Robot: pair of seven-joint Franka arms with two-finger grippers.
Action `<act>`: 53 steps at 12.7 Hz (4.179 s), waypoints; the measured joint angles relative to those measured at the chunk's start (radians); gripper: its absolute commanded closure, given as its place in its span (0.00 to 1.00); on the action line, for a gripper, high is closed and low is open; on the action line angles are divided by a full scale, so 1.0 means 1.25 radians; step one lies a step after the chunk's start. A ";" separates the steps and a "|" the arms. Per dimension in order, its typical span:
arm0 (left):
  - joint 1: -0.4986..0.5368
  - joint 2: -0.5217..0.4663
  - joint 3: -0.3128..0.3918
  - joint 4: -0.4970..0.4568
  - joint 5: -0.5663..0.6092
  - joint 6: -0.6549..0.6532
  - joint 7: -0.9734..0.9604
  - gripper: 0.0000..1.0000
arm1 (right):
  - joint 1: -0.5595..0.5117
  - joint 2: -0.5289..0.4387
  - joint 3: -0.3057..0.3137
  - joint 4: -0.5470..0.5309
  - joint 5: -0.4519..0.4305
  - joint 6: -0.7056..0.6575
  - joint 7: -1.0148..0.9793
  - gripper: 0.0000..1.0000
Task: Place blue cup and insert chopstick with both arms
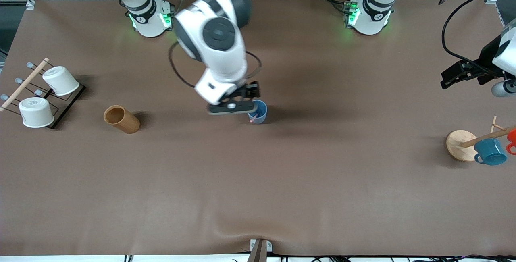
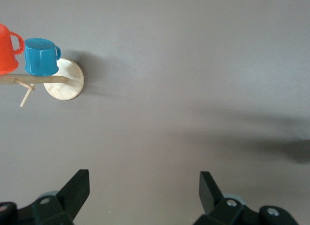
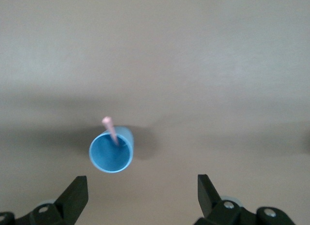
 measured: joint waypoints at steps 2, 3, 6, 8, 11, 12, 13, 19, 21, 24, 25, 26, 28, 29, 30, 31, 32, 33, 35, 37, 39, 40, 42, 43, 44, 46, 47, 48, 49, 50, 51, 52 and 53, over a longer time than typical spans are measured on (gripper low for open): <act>-0.001 -0.001 -0.002 0.004 0.000 0.000 0.000 0.00 | -0.075 -0.043 -0.001 0.000 0.000 -0.042 -0.018 0.00; -0.001 -0.001 -0.003 0.004 0.000 0.000 0.000 0.00 | -0.113 -0.053 -0.001 0.000 0.000 -0.057 -0.042 0.00; -0.002 -0.001 -0.006 0.005 0.000 0.000 0.000 0.00 | -0.207 -0.062 -0.002 0.000 0.000 -0.087 -0.131 0.00; -0.002 -0.001 -0.006 0.005 0.000 0.000 0.000 0.00 | -0.259 -0.070 -0.002 -0.001 0.000 -0.110 -0.188 0.00; -0.002 -0.001 -0.006 0.005 0.000 0.000 0.000 0.00 | -0.322 -0.119 -0.004 -0.035 0.000 -0.128 -0.269 0.00; -0.002 -0.001 -0.006 0.005 0.000 0.000 0.000 0.00 | -0.339 -0.141 -0.008 -0.053 0.000 -0.129 -0.290 0.00; -0.002 -0.001 -0.006 0.005 0.000 0.000 0.000 0.00 | -0.357 -0.159 -0.010 -0.069 0.000 -0.130 -0.313 0.00; -0.002 -0.001 -0.006 0.006 0.000 0.000 0.000 0.00 | -0.454 -0.245 -0.023 -0.112 0.000 -0.174 -0.424 0.00; -0.002 -0.001 -0.006 0.006 0.000 0.000 0.000 0.00 | -0.466 -0.275 -0.037 -0.118 0.000 -0.202 -0.434 0.00; -0.001 -0.003 -0.006 0.007 0.000 0.000 0.000 0.00 | -0.468 -0.303 -0.050 -0.124 0.000 -0.231 -0.434 0.00; -0.001 -0.005 -0.006 0.007 0.000 0.000 0.000 0.00 | -0.475 -0.308 -0.052 -0.124 0.000 -0.239 -0.438 0.00; -0.001 -0.006 -0.006 0.007 0.000 0.000 0.000 0.00 | -0.487 -0.315 -0.053 -0.124 0.000 -0.247 -0.450 0.00; -0.001 -0.006 -0.006 0.007 0.000 0.000 0.000 0.00 | -0.511 -0.334 -0.070 -0.124 0.002 -0.272 -0.481 0.00; -0.001 -0.006 -0.006 0.007 0.000 0.000 0.000 0.00 | -0.518 -0.343 -0.080 -0.124 0.006 -0.285 -0.491 0.00; -0.001 -0.006 -0.006 0.007 0.000 0.000 0.000 0.00 | -0.523 -0.351 -0.085 -0.125 0.017 -0.294 -0.495 0.00; 0.000 -0.006 -0.006 0.007 0.000 0.000 0.000 0.00 | -0.526 -0.358 -0.087 -0.125 0.038 -0.303 -0.495 0.00; 0.001 -0.007 -0.006 0.007 0.000 0.000 0.000 0.00 | -0.528 -0.365 -0.087 -0.125 0.057 -0.316 -0.492 0.00; 0.001 -0.007 -0.006 0.007 0.000 0.000 0.000 0.00 | -0.528 -0.373 -0.086 -0.125 0.068 -0.330 -0.479 0.00; -0.001 -0.007 -0.007 0.007 0.000 -0.007 0.000 0.00 | -0.528 -0.385 -0.070 -0.126 0.073 -0.343 -0.451 0.00; -0.003 -0.007 -0.018 0.007 0.000 -0.015 0.001 0.00 | -0.528 -0.395 -0.058 -0.142 0.073 -0.343 -0.445 0.00; -0.004 -0.007 -0.035 0.007 0.000 -0.022 0.001 0.00 | -0.528 -0.396 -0.056 -0.159 0.065 -0.332 -0.453 0.00; -0.004 -0.007 -0.038 0.007 0.000 -0.023 0.001 0.00 | -0.528 -0.396 -0.055 -0.164 0.055 -0.321 -0.472 0.00; -0.002 -0.007 -0.037 0.007 -0.025 -0.025 0.001 0.00 | -0.528 -0.396 -0.055 -0.168 0.028 -0.301 -0.514 0.00; 0.001 -0.007 -0.037 0.007 -0.043 -0.026 0.001 0.00 | -0.527 -0.396 -0.054 -0.168 0.021 -0.296 -0.523 0.00; 0.002 -0.007 -0.036 0.007 -0.050 -0.026 0.001 0.00 | -0.526 -0.396 -0.051 -0.168 0.012 -0.294 -0.527 0.00; 0.003 -0.007 -0.034 0.007 -0.052 -0.026 0.001 0.00 | -0.522 -0.396 -0.047 -0.168 0.002 -0.287 -0.528 0.00; 0.003 -0.007 -0.032 0.007 -0.052 -0.026 0.001 0.00 | -0.522 -0.396 -0.047 -0.168 0.002 -0.279 -0.528 0.00; 0.003 -0.007 -0.031 0.007 -0.052 -0.026 0.001 0.00 | -0.522 -0.396 -0.047 -0.168 0.001 -0.279 -0.528 0.00; 0.004 -0.007 -0.030 0.009 -0.052 -0.026 0.001 0.00 | -0.522 -0.396 -0.047 -0.168 0.001 -0.279 -0.528 0.00; 0.004 -0.007 -0.030 0.011 -0.052 -0.026 0.001 0.00 | -0.522 -0.396 -0.048 -0.168 0.000 -0.279 -0.528 0.00; 0.004 -0.007 -0.030 0.013 -0.052 -0.026 0.001 0.00 | -0.522 -0.396 -0.049 -0.167 0.000 -0.279 -0.528 0.00; 0.004 -0.007 -0.030 0.014 -0.052 -0.025 0.001 0.00 | -0.522 -0.396 -0.049 -0.167 0.000 -0.279 -0.528 0.00; 0.004 -0.007 -0.030 0.019 -0.052 -0.025 0.001 0.00 | -0.522 -0.396 -0.049 -0.166 0.000 -0.279 -0.528 0.00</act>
